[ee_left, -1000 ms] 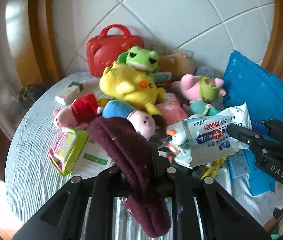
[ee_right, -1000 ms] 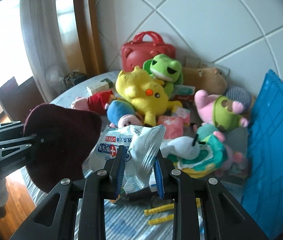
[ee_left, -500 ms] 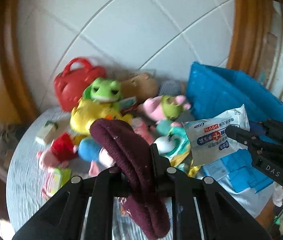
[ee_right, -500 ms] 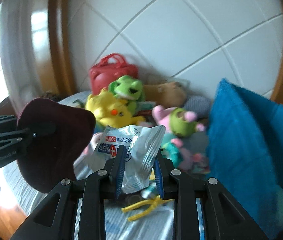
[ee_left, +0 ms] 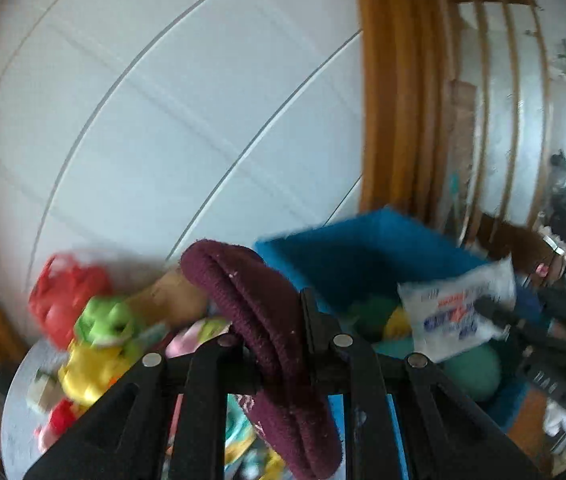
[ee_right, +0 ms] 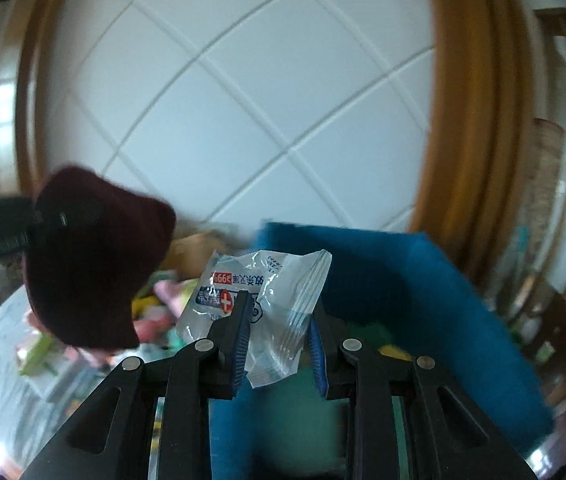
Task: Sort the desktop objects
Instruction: 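Lift the maroon hat and wipes packet and carry both toward the blue crate, then lower the hat and wipes packet into the crate and open both tools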
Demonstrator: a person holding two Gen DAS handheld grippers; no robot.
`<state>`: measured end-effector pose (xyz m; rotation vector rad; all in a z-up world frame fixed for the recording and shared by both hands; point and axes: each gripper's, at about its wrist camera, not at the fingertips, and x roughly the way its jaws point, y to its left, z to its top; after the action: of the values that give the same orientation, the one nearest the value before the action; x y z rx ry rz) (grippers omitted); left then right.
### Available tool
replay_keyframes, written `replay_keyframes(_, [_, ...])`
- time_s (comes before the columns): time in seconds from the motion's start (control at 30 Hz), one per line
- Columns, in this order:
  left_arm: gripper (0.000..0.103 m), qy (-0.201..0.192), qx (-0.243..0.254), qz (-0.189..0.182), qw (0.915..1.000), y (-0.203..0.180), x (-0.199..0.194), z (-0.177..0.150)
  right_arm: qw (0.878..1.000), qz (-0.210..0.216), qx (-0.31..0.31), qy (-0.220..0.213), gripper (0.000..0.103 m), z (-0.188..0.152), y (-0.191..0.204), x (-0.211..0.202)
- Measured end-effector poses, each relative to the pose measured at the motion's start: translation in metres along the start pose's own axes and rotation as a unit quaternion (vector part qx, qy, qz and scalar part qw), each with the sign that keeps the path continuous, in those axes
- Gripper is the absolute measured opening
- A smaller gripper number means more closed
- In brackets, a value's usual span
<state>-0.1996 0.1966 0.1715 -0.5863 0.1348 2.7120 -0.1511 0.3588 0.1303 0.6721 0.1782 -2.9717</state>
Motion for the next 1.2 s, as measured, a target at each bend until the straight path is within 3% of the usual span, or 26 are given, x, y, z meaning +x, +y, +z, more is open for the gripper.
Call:
replay_keyframes(0.1, [0.015,-0.021,0.012,-0.027,0.9994,-0.057,0.010,0.026,1.000,-0.029,0.008,0.009,0.026,-0.007,-0.061,0.001])
replay_keyframes(0.17, [0.015,-0.014,0.025,-0.048,0.9985,-0.099,0.023,0.026,0.999,-0.041,0.011,0.027,0.026,-0.018,-0.097,0.007])
replay_keyframes(0.33, [0.015,0.076,0.043,-0.076,0.9933,-0.177,0.082,-0.020,0.997,-0.035,0.011,0.073,0.026,-0.060,-0.133,0.023])
replay_keyframes(0.5, [0.015,0.156,0.046,-0.055,0.9852,-0.203,0.119,-0.072,0.993,-0.028,0.010,0.117,0.026,-0.101,-0.168,0.037])
replay_keyframes(0.73, [0.017,0.174,0.026,-0.022,0.9841,-0.208,0.112,-0.098,0.991,-0.004,0.011,0.130,0.027,-0.130,-0.169,0.037])
replay_keyframes(0.77, [0.025,0.174,0.024,-0.016,0.9843,-0.208,0.110,-0.100,0.991,0.001,0.011,0.131,0.027,-0.132,-0.167,0.038])
replay_keyframes(0.83, [0.054,0.172,0.017,-0.005,0.9850,-0.204,0.109,-0.105,0.991,0.008,0.012,0.130,0.027,-0.132,-0.165,0.038])
replay_keyframes(0.87, [0.078,0.168,0.011,0.000,0.9857,-0.202,0.107,-0.108,0.991,0.011,0.013,0.130,0.028,-0.132,-0.166,0.039])
replay_keyframes(0.9, [0.088,0.162,0.004,0.005,0.9867,-0.199,0.105,-0.110,0.991,0.010,0.014,0.130,0.032,-0.133,-0.168,0.042])
replay_keyframes(1.03, [0.090,0.149,-0.017,0.005,0.9886,-0.186,0.099,-0.112,0.992,0.002,0.018,0.126,0.049,-0.135,-0.165,0.044])
replay_keyframes(1.1, [0.097,0.142,-0.025,0.004,0.9895,-0.180,0.096,-0.113,0.992,-0.003,0.022,0.123,0.073,-0.137,-0.163,0.044])
replay_keyframes(1.2, [0.103,0.131,-0.046,0.002,0.9903,-0.169,0.090,-0.117,0.993,-0.011,0.032,0.111,0.084,-0.139,-0.160,0.040])
